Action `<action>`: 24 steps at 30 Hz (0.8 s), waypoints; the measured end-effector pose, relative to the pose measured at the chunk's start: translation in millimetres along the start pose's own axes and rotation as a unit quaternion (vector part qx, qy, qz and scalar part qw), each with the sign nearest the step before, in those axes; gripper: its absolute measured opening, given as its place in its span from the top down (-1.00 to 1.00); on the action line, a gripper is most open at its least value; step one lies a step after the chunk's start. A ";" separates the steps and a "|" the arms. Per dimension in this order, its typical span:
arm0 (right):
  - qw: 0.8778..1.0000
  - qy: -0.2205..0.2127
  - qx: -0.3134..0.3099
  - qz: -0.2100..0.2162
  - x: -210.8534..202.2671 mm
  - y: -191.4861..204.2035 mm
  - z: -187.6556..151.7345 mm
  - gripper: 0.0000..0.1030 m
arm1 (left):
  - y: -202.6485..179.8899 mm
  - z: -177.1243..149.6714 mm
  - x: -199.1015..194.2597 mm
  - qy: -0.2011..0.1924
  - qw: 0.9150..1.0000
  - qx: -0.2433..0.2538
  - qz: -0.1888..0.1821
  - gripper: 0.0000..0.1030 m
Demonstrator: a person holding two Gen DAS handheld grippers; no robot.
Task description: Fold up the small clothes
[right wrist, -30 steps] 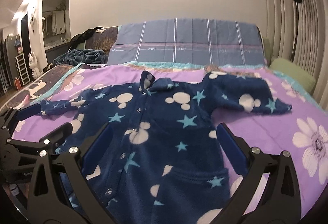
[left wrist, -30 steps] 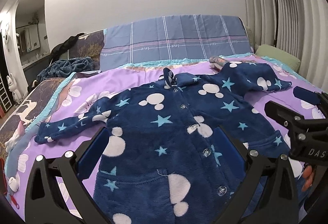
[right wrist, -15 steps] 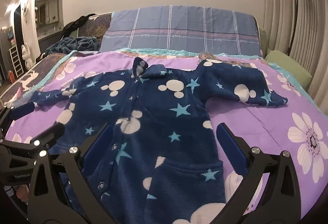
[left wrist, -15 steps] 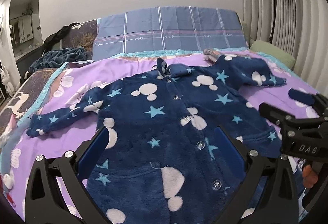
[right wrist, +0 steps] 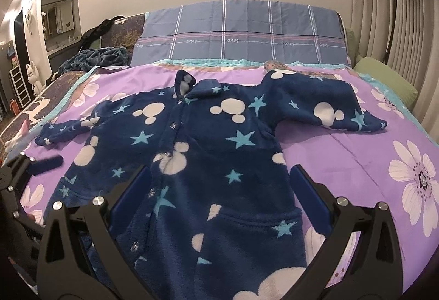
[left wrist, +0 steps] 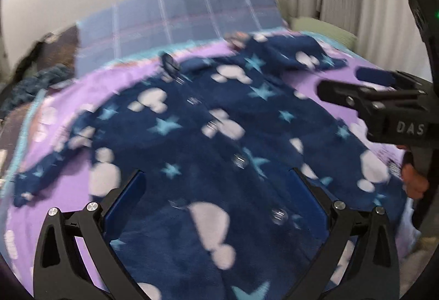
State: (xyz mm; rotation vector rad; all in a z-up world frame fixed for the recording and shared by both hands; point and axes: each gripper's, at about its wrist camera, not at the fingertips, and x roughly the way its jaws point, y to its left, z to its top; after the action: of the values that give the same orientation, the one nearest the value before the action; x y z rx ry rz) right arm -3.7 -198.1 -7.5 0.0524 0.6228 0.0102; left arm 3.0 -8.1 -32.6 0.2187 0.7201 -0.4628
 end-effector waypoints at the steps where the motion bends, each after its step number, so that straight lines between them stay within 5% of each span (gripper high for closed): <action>1: 1.000 0.000 -0.001 0.000 0.3 0.0 -0.1 -0.96 | 0.9 0.0 0.5 0.000 1.000 -0.009 -0.004 -0.97; 8: 1.000 0.000 -0.002 -0.005 0.1 -0.5 1.0 -0.96 | 21.5 1.9 -6.8 -0.031 0.996 -0.089 0.001 -0.97; 24: 0.999 -0.009 -0.024 -0.020 1.1 7.6 0.8 -0.96 | 32.7 -0.9 -8.3 -0.044 0.994 -0.093 0.030 -0.97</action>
State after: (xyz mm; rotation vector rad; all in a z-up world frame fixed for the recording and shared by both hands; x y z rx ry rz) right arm -2.3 -190.5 -7.1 -0.0071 0.6044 -0.0147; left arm 12.7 23.6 -26.4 0.0440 0.6645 -0.3432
